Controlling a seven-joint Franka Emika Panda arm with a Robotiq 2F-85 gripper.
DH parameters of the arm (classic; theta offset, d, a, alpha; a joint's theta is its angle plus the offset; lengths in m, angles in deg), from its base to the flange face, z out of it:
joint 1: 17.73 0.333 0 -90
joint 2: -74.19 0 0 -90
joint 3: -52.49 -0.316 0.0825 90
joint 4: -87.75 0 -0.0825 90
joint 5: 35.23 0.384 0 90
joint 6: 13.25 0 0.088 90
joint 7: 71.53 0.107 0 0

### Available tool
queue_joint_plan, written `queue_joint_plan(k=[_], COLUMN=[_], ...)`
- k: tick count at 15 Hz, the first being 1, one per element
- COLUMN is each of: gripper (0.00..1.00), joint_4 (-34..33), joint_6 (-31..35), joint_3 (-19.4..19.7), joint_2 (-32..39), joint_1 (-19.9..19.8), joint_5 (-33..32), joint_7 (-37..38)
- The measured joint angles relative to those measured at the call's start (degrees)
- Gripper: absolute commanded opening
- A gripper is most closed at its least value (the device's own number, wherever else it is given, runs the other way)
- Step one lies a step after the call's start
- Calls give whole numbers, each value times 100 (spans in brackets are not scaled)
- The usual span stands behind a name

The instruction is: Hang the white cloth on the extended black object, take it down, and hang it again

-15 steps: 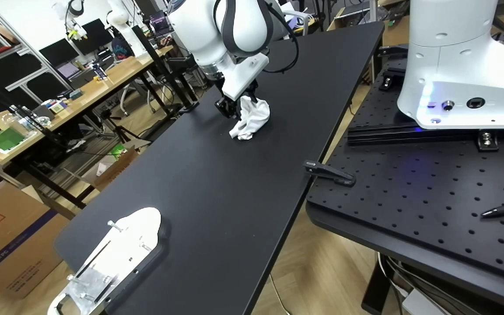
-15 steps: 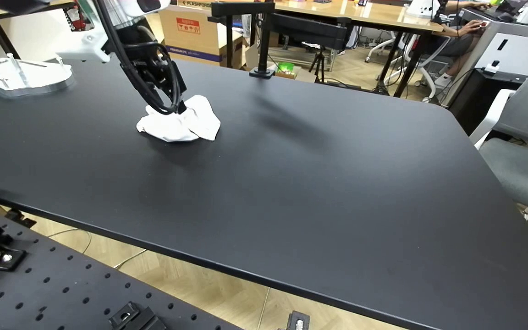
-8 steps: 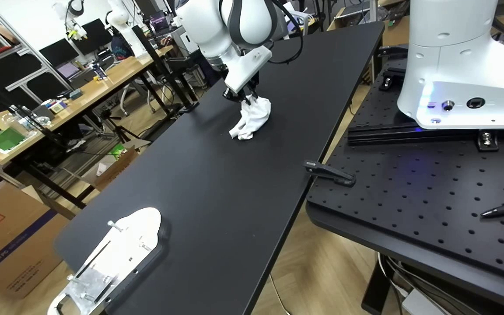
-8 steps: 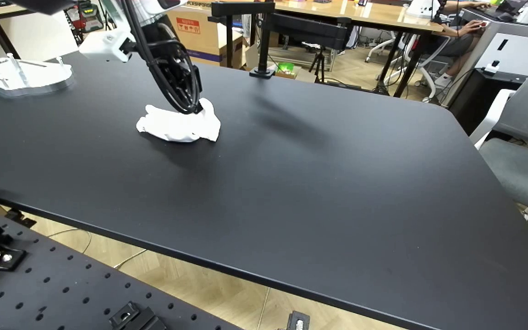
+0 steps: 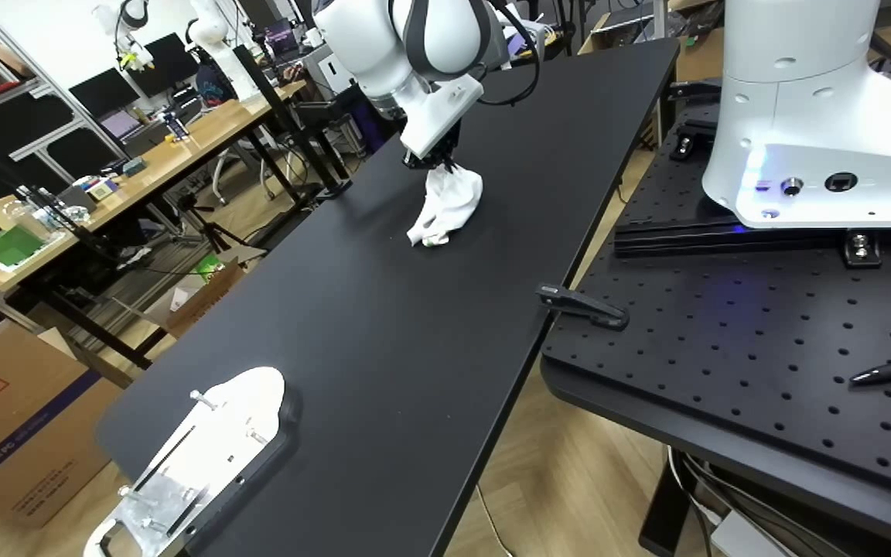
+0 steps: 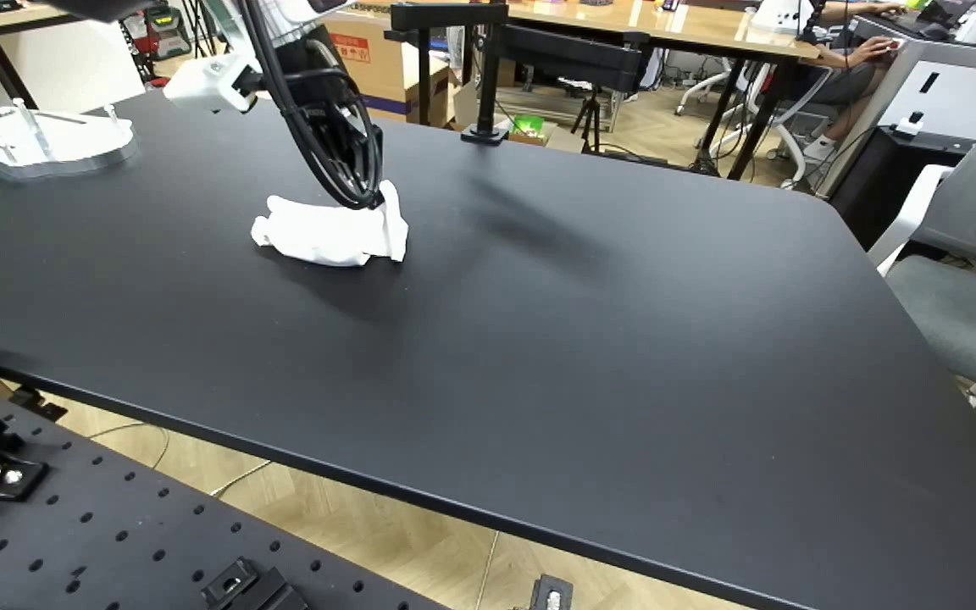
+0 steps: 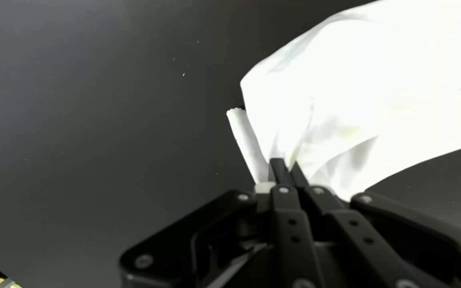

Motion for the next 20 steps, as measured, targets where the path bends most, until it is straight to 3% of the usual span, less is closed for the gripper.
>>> queue_joint_plan(k=[6, 7, 11, 14, 17, 20], gripper=[0, 0, 0, 0, 1, 0], joint_4=[-498, -670, -1513, -2142, -2531, -2508], joint_6=[-786, -1023, -1921, -2165, -2170, -2170], joint_3=[93, -52, -1232, -1917, -2322, -2441], joint_2=[-492, -613, -960, -953, -865, -832], joint_1=[378, 298, -665, -1308, -1714, -1823], joint_5=[-50, -157, -465, -480, -452, -457], joint_7=[186, 254, 401, 326, 227, 227])
